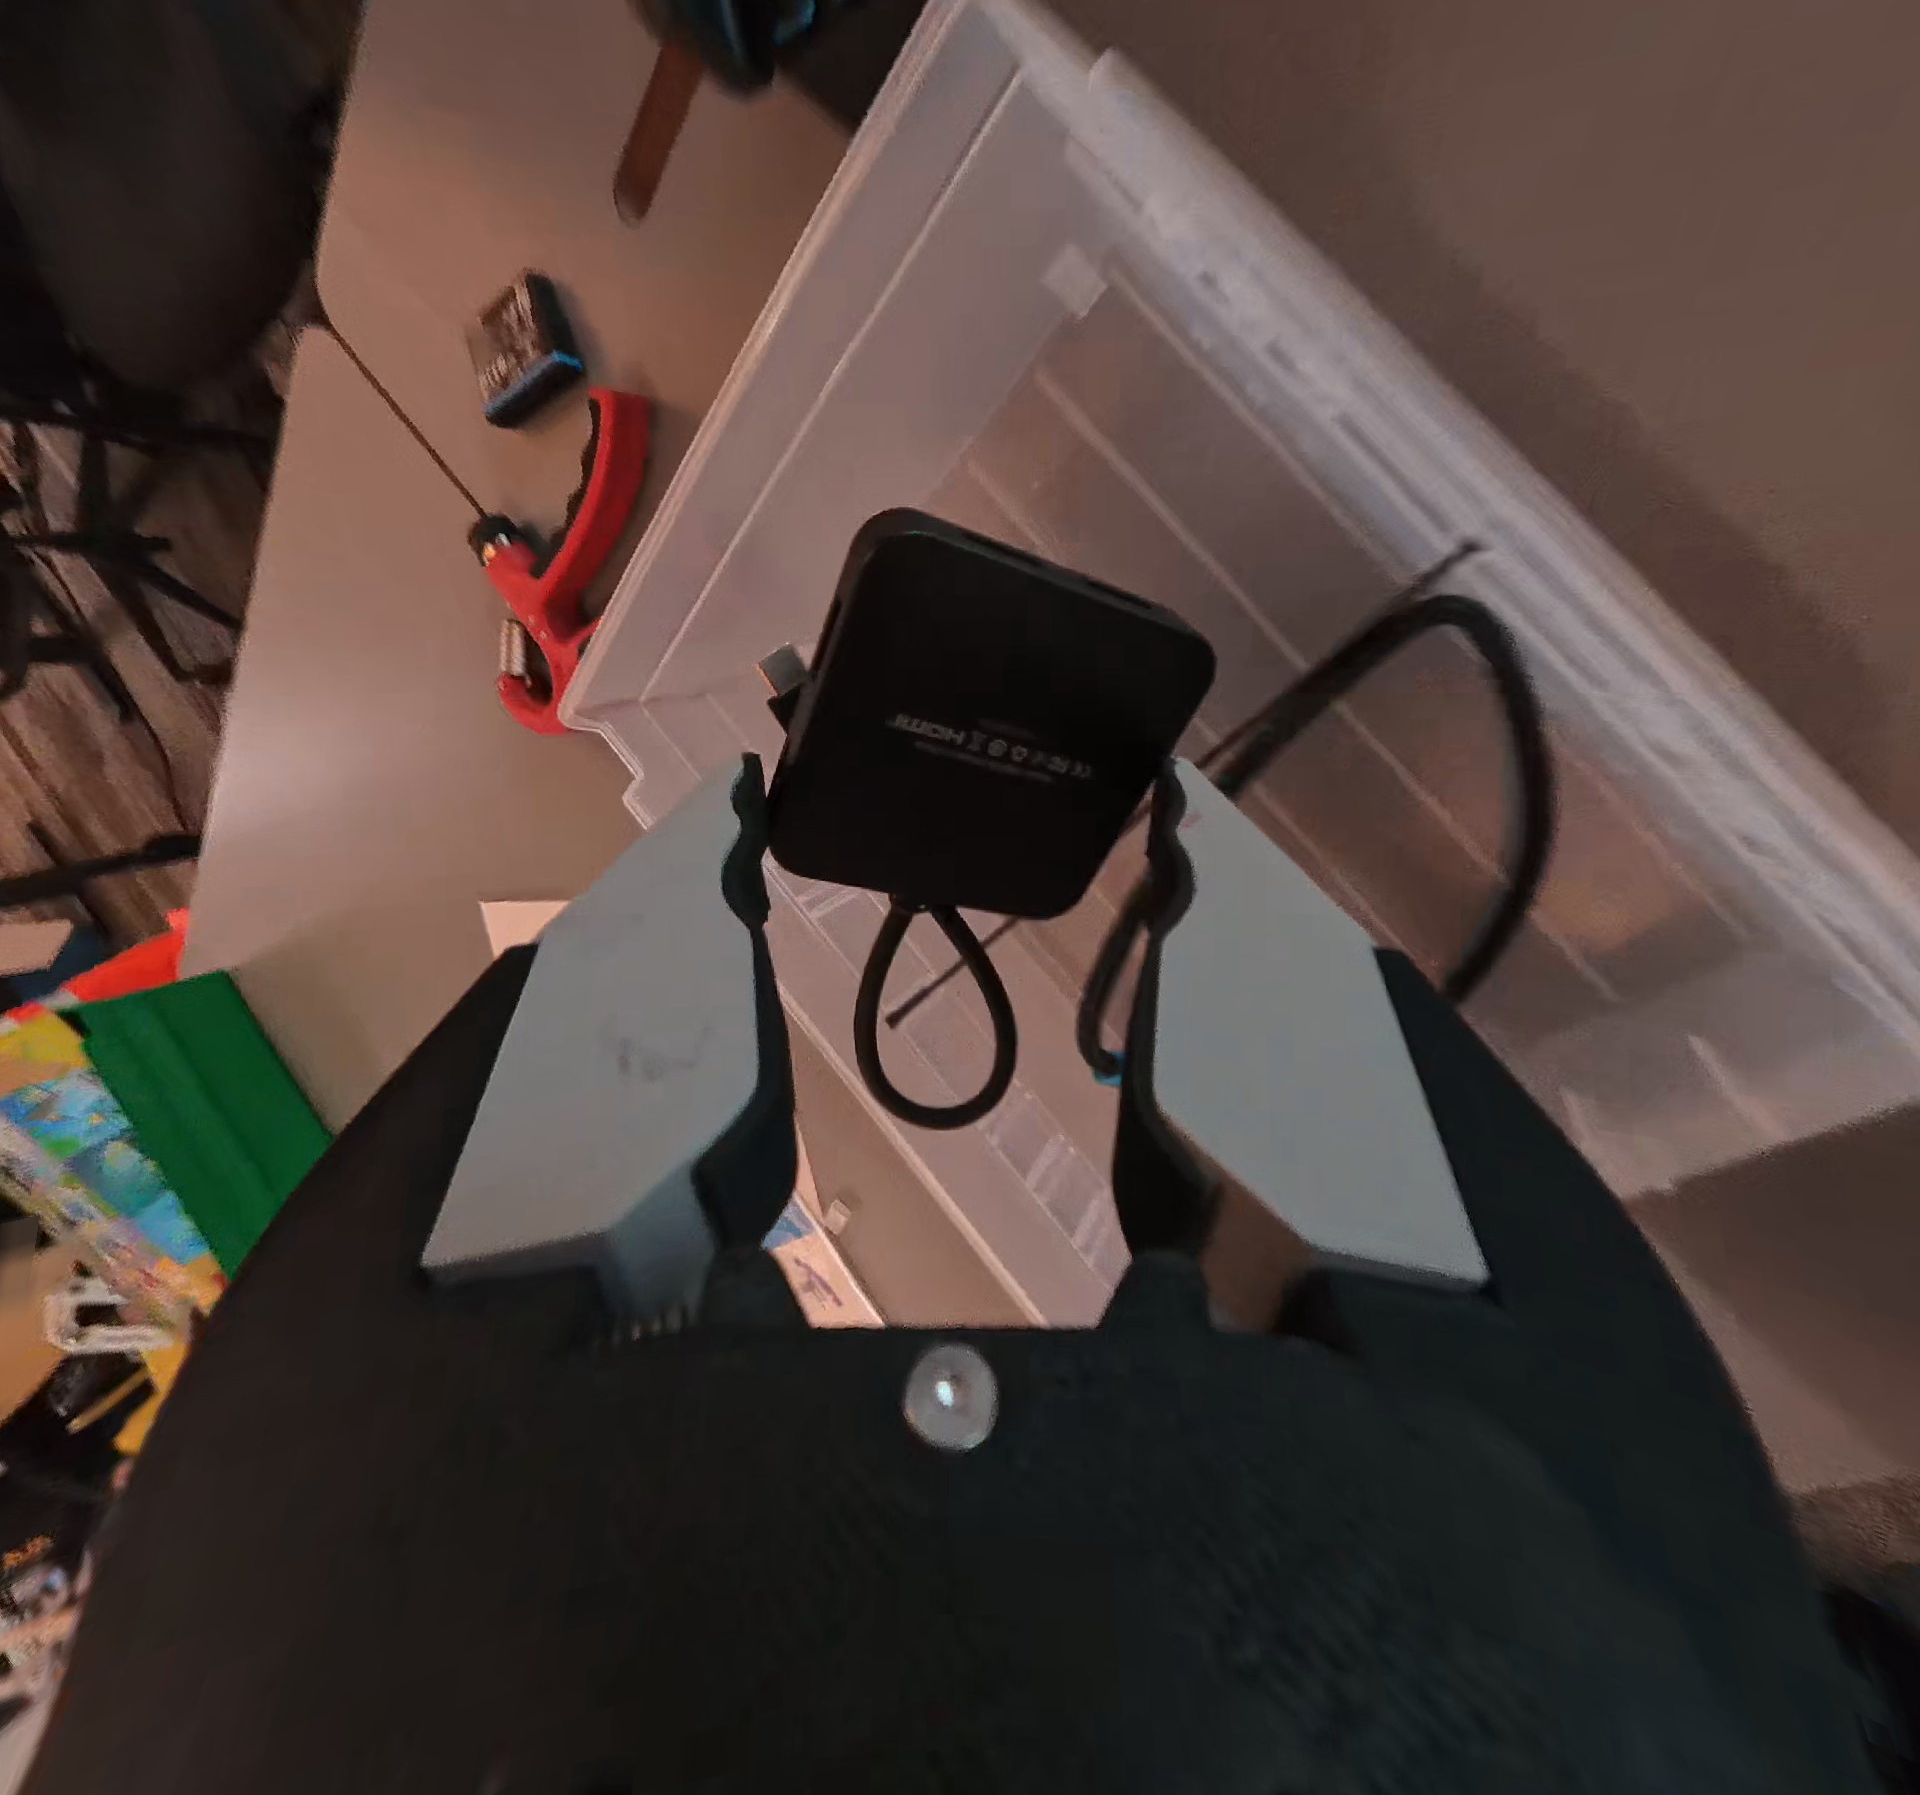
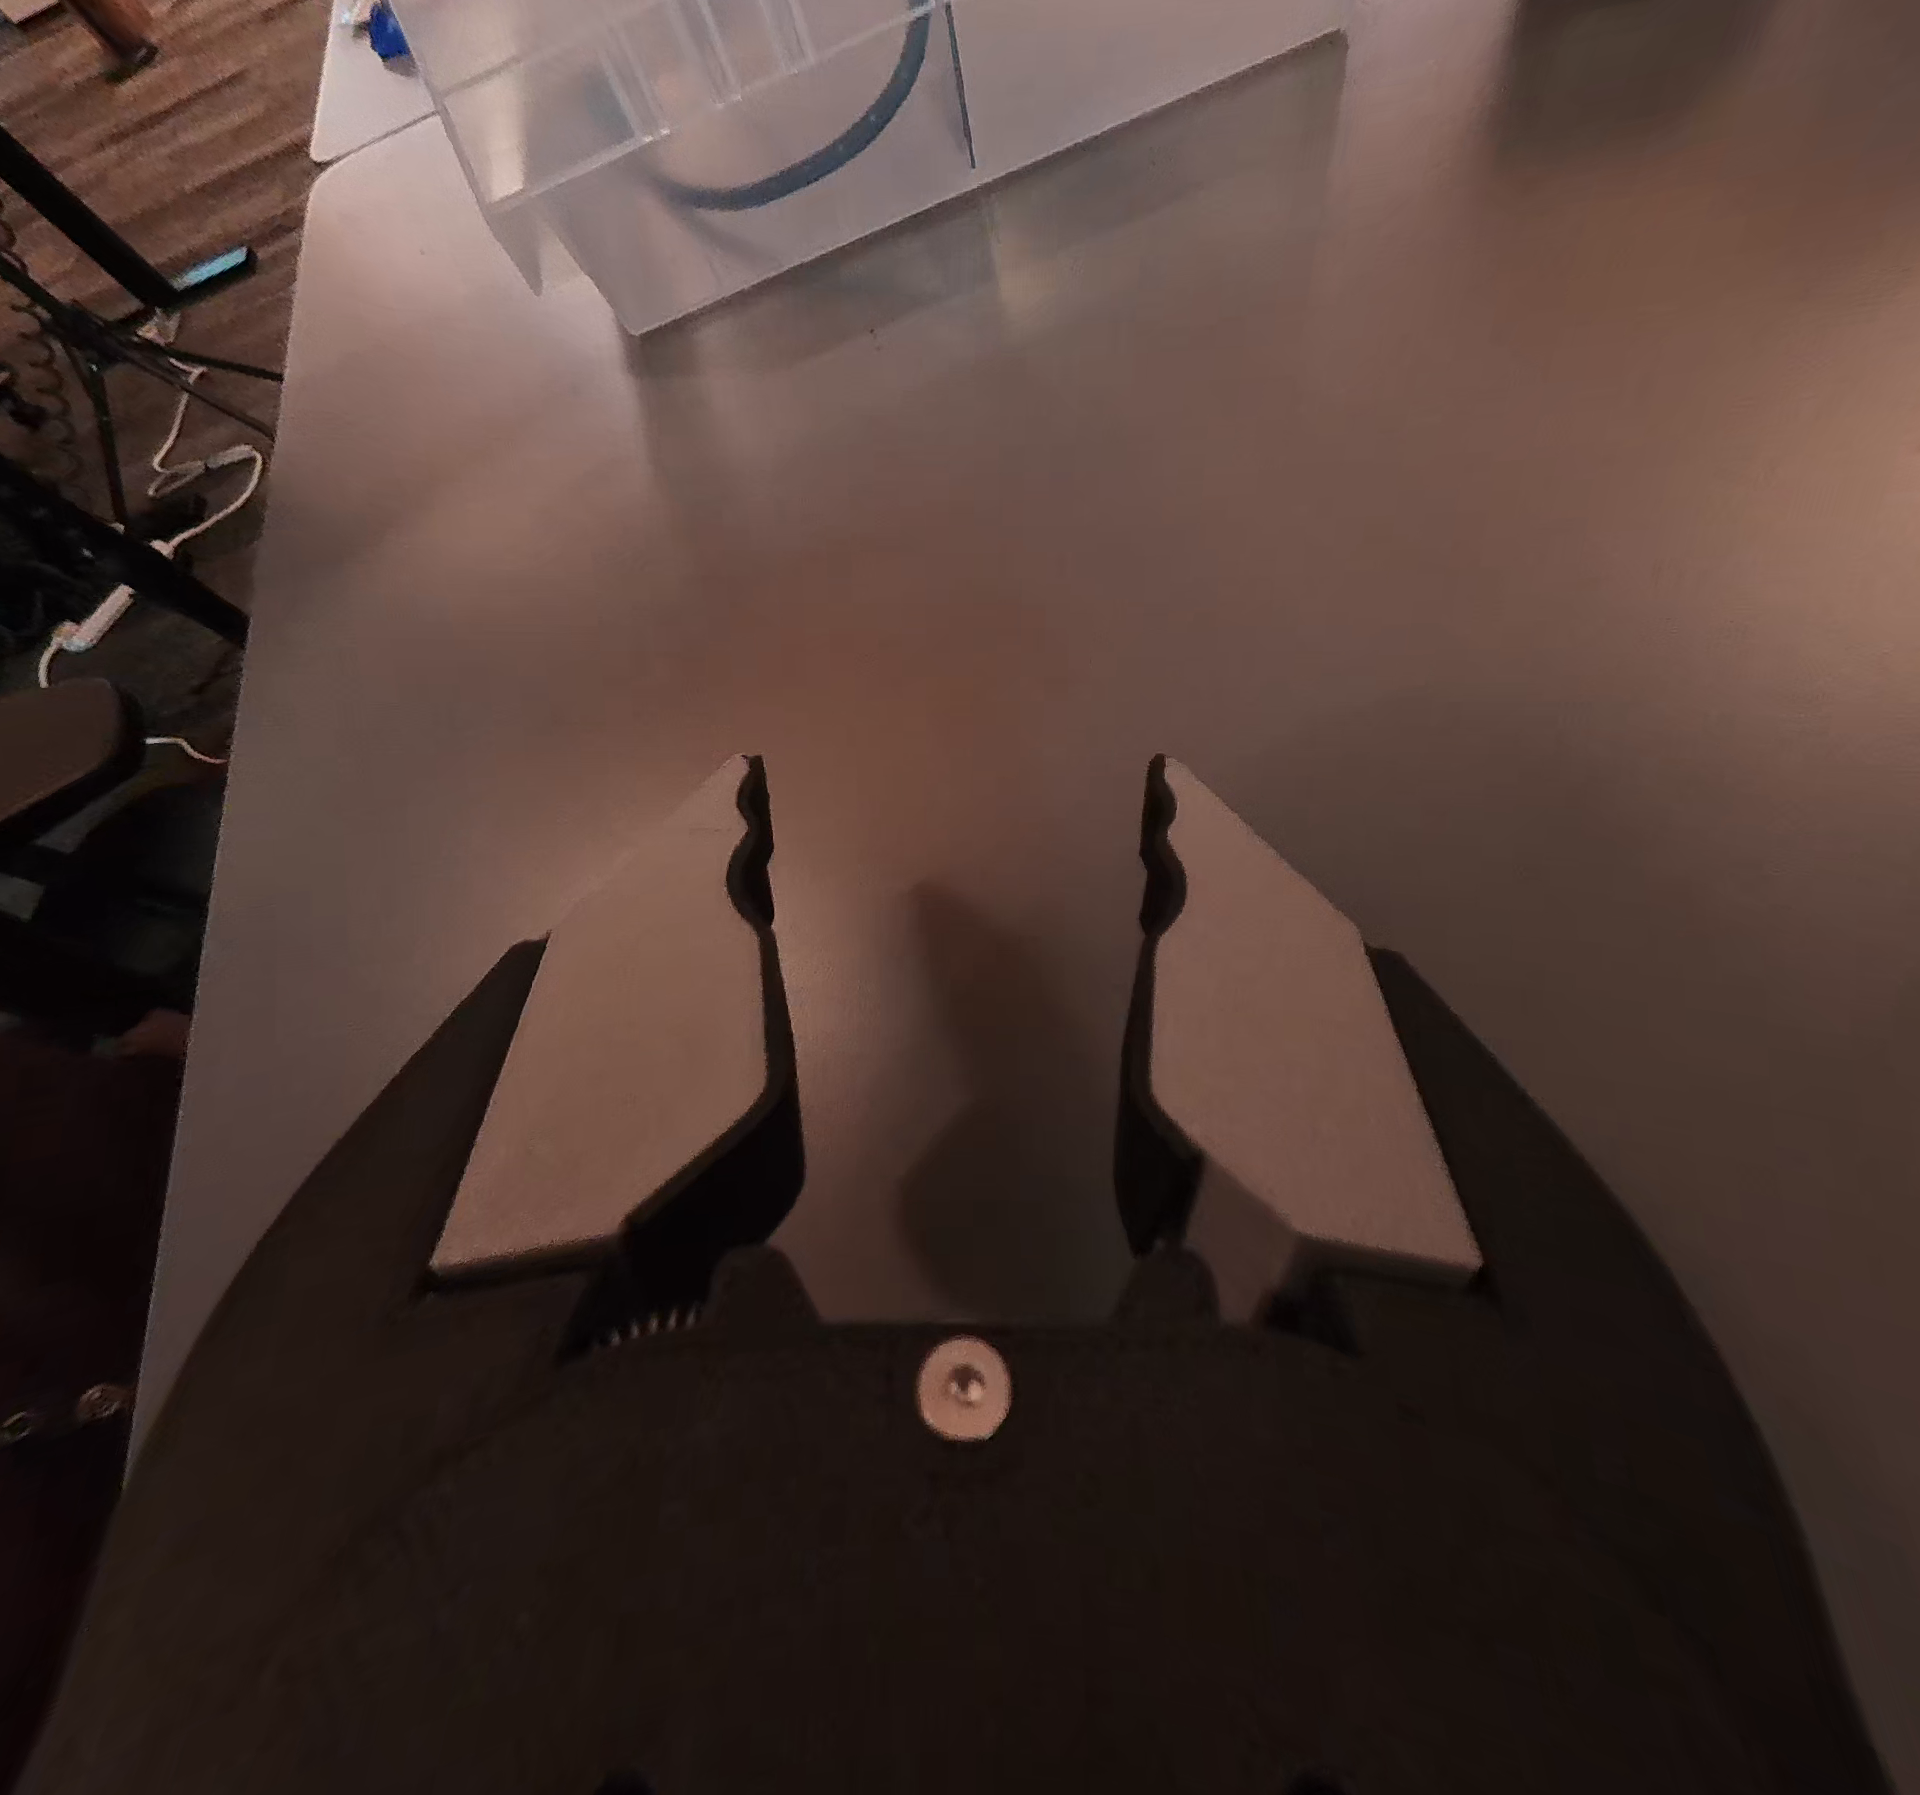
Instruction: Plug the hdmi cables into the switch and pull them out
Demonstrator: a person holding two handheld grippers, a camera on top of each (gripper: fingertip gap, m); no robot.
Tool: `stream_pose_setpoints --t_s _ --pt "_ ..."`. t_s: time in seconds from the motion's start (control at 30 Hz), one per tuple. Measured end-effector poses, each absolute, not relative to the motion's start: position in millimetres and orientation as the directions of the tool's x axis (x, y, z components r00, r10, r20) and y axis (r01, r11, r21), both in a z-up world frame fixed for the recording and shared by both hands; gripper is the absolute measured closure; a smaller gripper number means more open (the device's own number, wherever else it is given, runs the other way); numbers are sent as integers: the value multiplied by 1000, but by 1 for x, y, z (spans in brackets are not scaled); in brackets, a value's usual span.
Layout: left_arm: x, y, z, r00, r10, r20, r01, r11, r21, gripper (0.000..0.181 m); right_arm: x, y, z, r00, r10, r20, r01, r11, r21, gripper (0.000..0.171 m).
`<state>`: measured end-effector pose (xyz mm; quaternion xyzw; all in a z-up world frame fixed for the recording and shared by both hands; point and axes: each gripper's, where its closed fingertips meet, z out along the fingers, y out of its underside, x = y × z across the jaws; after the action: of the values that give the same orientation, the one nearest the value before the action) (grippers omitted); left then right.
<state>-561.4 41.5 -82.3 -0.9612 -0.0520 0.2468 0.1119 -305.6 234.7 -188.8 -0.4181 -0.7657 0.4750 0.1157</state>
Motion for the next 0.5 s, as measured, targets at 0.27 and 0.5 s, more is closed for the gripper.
stream_pose_setpoints --t_s 0.27,0.5 --pt "-383 120 -89 937 -236 -258 -312 -897 -313 108 -305 243 -172 -619 757 -210 472 144 -870 100" --pt "-290 163 -192 811 -570 -131 -584 -802 -130 108 -308 266 -163 -565 802 -196 449 99 -888 100"
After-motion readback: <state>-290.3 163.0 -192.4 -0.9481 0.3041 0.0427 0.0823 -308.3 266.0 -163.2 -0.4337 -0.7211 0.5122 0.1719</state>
